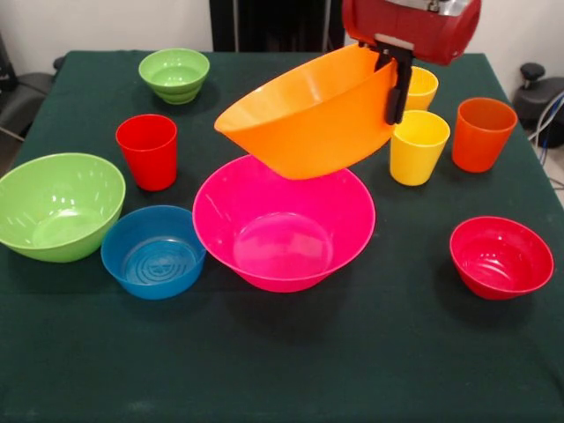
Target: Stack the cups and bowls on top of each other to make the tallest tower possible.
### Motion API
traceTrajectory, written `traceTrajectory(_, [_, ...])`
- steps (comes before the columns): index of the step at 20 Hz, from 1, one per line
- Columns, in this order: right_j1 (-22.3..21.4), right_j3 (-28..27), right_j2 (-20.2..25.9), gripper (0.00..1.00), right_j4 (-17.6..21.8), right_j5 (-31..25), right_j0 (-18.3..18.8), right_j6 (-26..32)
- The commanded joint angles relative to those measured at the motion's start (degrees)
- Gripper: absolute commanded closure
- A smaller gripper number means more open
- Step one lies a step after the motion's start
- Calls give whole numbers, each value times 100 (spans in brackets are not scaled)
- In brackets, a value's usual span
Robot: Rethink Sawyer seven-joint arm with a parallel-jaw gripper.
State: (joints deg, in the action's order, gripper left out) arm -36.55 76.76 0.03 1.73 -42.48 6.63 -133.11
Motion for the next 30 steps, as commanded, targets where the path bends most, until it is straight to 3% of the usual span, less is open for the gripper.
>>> traceTrajectory(1, [297,69,468,100,249,-248,88,430])
traceTrajectory(10, [371,48,470,100,309,-65,62,371])
traceTrajectory(18, [481,-49,671,100,336,-100,321,767])
traceTrajectory(30, [731,-369,777,100,515,-164,507,905])
